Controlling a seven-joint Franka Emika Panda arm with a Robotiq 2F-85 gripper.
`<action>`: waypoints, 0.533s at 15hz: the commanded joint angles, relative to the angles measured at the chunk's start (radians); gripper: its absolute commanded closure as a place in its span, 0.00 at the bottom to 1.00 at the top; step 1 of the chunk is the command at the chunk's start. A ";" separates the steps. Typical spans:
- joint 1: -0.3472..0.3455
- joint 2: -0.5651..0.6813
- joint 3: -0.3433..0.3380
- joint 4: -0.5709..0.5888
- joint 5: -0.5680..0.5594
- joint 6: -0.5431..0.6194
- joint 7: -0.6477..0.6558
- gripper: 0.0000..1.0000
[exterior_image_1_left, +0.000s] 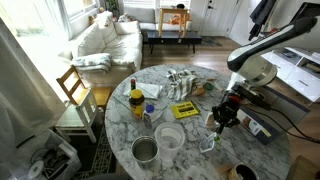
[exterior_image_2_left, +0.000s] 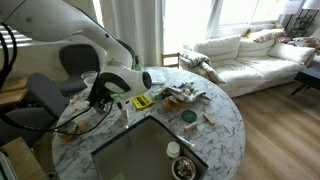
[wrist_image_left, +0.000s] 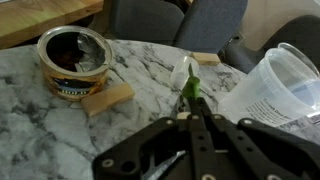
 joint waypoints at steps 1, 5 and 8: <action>0.017 0.030 -0.022 0.031 0.026 -0.026 0.082 0.99; 0.027 0.053 -0.019 0.059 0.051 -0.015 0.141 0.99; 0.035 0.073 -0.022 0.078 0.059 -0.008 0.178 0.99</action>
